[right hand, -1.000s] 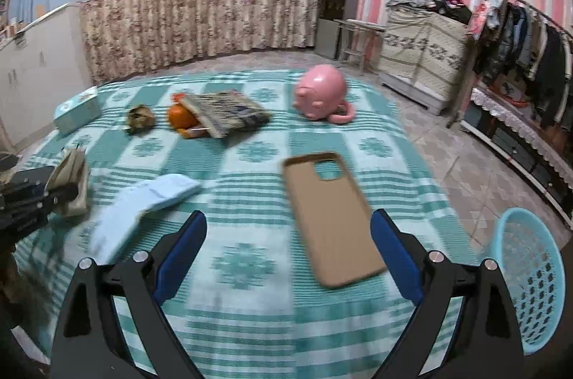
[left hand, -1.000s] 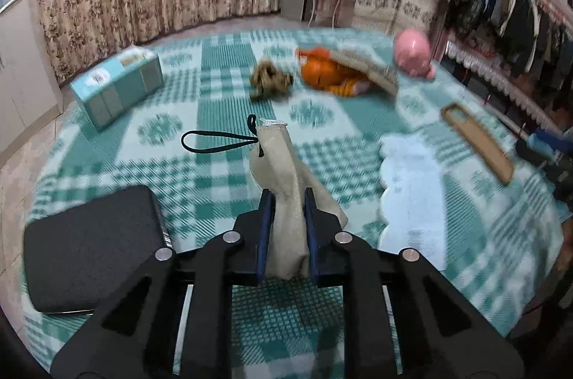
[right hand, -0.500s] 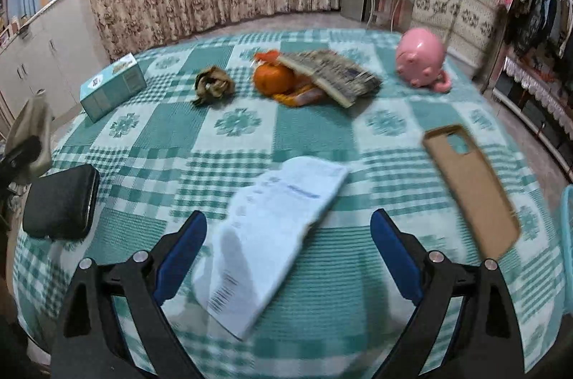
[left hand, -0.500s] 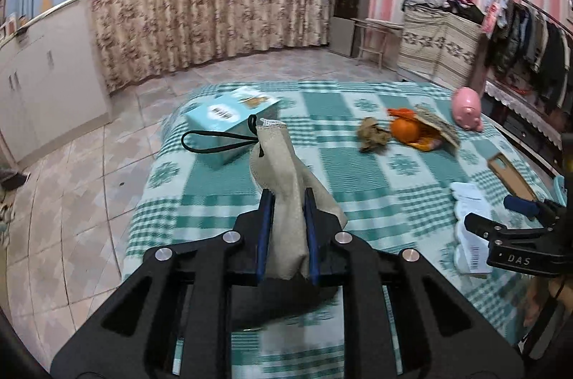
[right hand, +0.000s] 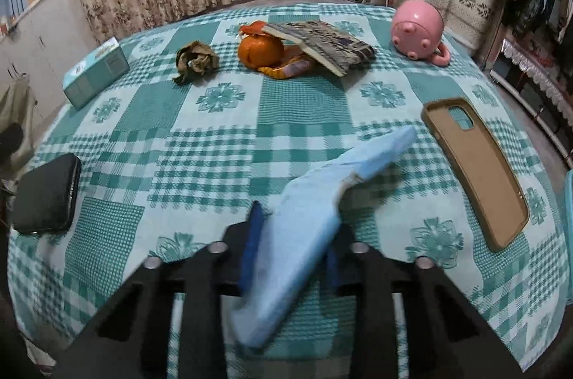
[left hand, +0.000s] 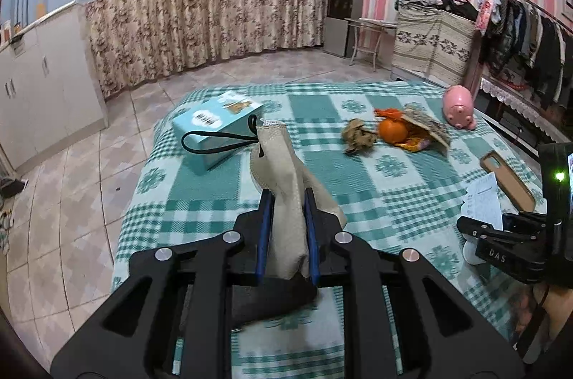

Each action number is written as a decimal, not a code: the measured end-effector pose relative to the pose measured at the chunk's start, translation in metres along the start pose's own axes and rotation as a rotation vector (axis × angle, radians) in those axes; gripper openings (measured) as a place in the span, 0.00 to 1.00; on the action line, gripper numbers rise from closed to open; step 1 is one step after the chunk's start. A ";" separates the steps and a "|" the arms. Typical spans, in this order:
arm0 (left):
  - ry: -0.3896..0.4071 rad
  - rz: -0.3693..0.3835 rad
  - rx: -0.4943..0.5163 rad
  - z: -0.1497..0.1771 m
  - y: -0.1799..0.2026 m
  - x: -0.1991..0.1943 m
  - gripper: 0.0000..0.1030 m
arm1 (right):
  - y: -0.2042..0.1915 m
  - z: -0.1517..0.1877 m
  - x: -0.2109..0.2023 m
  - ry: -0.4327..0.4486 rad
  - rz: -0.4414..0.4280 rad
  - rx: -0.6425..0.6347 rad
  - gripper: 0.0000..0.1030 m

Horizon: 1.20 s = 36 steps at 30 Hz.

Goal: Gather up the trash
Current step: 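Carry the beige bag and paper card over the blue basket with both tools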

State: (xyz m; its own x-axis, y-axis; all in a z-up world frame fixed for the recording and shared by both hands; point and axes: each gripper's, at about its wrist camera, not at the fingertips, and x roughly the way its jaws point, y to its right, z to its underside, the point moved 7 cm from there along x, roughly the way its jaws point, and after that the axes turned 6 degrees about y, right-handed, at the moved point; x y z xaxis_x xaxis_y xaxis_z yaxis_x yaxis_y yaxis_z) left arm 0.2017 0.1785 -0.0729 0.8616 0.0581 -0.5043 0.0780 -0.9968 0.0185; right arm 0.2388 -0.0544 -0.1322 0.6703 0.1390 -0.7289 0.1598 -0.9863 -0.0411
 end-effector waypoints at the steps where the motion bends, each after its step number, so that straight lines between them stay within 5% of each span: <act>1: 0.001 0.003 0.005 -0.001 0.004 0.000 0.16 | 0.003 0.000 -0.001 0.001 -0.009 0.007 0.19; 7: 0.001 0.030 0.026 -0.005 0.033 0.000 0.16 | 0.034 0.003 -0.011 0.021 -0.051 0.034 0.10; 21: 0.007 0.107 0.065 -0.021 0.098 0.002 0.16 | 0.145 -0.029 -0.067 0.165 -0.059 0.174 0.08; 36: 0.059 0.324 0.170 -0.053 0.259 -0.005 0.16 | 0.307 -0.031 -0.137 0.352 0.026 0.388 0.08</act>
State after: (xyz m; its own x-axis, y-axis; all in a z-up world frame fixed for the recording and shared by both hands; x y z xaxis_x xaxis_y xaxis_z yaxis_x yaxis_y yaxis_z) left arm 0.2437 -0.0774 -0.0200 0.8559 -0.2641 -0.4447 -0.2840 -0.9586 0.0227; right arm 0.2182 -0.3735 -0.0241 0.8840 0.0697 -0.4623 -0.0955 -0.9410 -0.3245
